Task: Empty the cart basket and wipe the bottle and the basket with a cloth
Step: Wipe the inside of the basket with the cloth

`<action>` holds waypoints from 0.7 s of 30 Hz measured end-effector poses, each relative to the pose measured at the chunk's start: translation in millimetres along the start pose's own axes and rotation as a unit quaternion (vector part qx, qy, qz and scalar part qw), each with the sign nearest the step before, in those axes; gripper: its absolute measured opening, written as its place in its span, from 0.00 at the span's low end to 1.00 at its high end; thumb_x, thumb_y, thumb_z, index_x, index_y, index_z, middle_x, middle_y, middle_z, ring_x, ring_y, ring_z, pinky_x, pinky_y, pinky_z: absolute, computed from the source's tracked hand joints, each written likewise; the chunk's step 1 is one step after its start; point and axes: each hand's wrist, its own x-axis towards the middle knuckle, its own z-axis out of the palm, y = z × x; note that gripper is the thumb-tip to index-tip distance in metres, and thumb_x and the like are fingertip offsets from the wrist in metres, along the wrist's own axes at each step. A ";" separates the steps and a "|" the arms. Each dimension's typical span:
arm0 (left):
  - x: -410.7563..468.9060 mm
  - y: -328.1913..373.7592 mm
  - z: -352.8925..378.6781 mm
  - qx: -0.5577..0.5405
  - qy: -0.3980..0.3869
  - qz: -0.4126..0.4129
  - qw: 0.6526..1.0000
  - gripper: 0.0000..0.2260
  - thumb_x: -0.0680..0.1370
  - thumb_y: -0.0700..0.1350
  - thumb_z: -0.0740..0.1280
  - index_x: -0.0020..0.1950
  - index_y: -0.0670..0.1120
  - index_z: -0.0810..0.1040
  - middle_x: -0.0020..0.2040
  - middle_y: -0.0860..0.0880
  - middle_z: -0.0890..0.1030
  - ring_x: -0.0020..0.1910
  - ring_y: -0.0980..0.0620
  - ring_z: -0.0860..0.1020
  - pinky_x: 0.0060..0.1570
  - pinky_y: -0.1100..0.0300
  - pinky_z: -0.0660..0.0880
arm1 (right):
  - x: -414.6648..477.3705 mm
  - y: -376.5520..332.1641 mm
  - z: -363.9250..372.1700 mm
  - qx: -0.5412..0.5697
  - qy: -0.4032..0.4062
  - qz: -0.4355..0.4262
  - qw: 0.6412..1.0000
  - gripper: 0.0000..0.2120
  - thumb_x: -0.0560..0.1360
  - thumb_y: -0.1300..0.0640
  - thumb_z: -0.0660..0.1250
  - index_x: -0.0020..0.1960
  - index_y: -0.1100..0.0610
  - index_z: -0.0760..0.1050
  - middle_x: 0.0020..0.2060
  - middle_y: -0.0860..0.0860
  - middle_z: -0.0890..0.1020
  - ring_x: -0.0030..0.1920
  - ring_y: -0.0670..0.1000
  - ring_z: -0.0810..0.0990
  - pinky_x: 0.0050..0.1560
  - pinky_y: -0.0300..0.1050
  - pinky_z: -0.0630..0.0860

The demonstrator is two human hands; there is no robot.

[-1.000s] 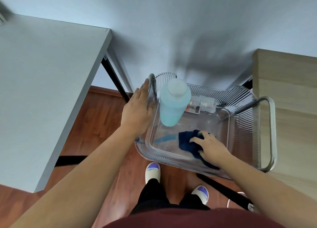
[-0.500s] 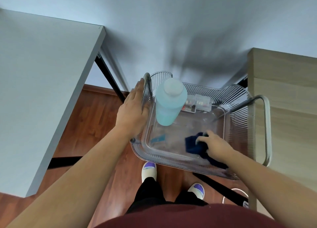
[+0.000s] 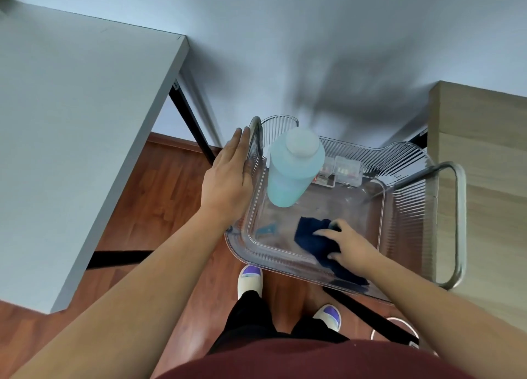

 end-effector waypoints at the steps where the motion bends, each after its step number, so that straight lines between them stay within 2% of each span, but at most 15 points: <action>1: 0.8 -0.2 0.1 -0.005 -0.001 -0.002 1.000 0.25 0.82 0.44 0.53 0.78 0.55 0.52 0.79 0.55 0.55 0.77 0.52 0.56 0.70 0.53 0.61 | 3.4 -3.9 1.8 -0.003 0.000 0.003 1.000 0.28 0.73 0.60 0.68 0.70 0.45 0.65 0.67 0.53 0.63 0.62 0.55 0.71 0.62 0.43 0.68; 6: 1.1 1.4 -0.8 -0.017 -0.006 -0.010 1.000 0.27 0.80 0.42 0.54 0.78 0.55 0.53 0.78 0.53 0.57 0.76 0.51 0.58 0.70 0.53 0.61 | 34.8 -48.2 12.8 -0.053 -0.039 -0.045 0.997 0.36 0.74 0.56 0.67 0.76 0.46 0.53 0.71 0.55 0.58 0.67 0.59 0.66 0.68 0.49 0.66; 11: -0.2 4.7 -3.4 -0.028 -0.014 -0.015 0.999 0.26 0.81 0.42 0.54 0.78 0.55 0.53 0.78 0.52 0.58 0.75 0.49 0.59 0.69 0.51 0.64 | 58.3 -94.7 23.2 -0.111 -0.034 -0.090 0.989 0.38 0.74 0.58 0.67 0.76 0.47 0.50 0.71 0.58 0.59 0.63 0.61 0.72 0.61 0.55 0.74; 14: -0.6 5.6 -5.1 -0.025 -0.017 -0.016 0.999 0.26 0.81 0.42 0.54 0.78 0.55 0.53 0.78 0.51 0.59 0.75 0.49 0.60 0.69 0.49 0.66 | 65.4 -106.3 23.2 -0.115 -0.043 -0.114 0.986 0.36 0.74 0.61 0.66 0.75 0.43 0.52 0.71 0.57 0.60 0.64 0.61 0.70 0.61 0.54 0.74; 17: -0.2 7.1 -5.1 -0.027 -0.025 -0.015 0.999 0.27 0.80 0.42 0.54 0.78 0.55 0.53 0.78 0.51 0.59 0.75 0.48 0.60 0.67 0.48 0.67 | 58.2 -101.9 21.4 -0.125 -0.051 -0.159 0.978 0.30 0.74 0.62 0.65 0.71 0.40 0.61 0.68 0.54 0.63 0.64 0.60 0.67 0.60 0.55 0.73; 21: -0.2 5.0 -4.8 -0.012 -0.030 -0.019 0.999 0.27 0.80 0.42 0.55 0.78 0.55 0.52 0.78 0.50 0.58 0.74 0.47 0.61 0.65 0.45 0.69 | 35.6 -73.9 13.4 -0.184 -0.069 -0.193 0.961 0.23 0.74 0.59 0.64 0.65 0.41 0.67 0.68 0.52 0.62 0.65 0.59 0.64 0.54 0.54 0.75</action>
